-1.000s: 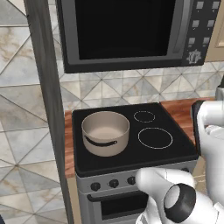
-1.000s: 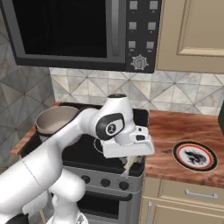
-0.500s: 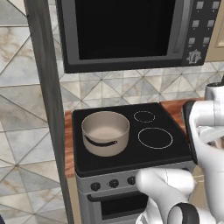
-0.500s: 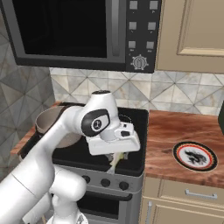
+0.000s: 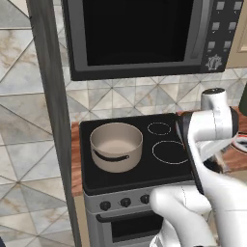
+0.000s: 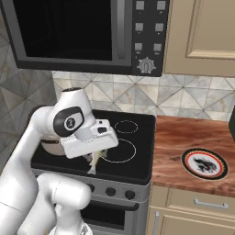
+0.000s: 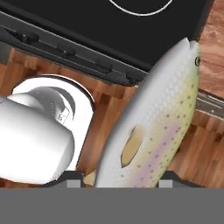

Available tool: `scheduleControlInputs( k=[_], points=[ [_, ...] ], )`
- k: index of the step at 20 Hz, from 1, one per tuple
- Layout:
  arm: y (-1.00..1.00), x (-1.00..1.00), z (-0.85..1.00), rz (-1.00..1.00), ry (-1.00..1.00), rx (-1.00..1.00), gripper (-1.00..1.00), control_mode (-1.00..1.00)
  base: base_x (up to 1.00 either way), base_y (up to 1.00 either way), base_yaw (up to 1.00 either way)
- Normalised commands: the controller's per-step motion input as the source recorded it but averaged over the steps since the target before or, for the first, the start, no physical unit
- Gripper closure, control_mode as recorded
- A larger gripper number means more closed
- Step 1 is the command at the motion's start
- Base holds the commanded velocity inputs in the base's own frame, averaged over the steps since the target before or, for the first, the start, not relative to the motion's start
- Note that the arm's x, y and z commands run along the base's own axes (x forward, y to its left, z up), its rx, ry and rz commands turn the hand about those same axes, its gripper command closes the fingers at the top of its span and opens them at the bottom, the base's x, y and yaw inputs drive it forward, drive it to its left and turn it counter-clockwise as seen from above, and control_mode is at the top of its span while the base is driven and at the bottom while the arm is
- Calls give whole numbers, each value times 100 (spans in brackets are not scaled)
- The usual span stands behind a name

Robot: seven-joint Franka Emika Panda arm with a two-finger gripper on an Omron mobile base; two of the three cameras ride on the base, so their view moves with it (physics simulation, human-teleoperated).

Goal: Retrieve the frozen meat and place it in the pot on a burner. Then turn the burner on.

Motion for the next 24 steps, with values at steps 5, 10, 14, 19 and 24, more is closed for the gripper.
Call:
scheduleControlInputs(
  k=[5, 10, 14, 19, 24],
  points=[
    [90, 0, 10, 38, 0, 0, 100, -100, 0, 0, 0],
    [52, 14, 0, 28, -1, 8, 100, -100, 0, 0, 0],
    [39, 25, 16, 21, -2, 20, 100, -100, 0, 0, 0],
    [27, 25, 18, 14, -3, 24, 100, -100, 0, 0, 0],
    [53, 29, 2, 3, -7, 17, 100, -100, 0, 0, 0]
  ],
)
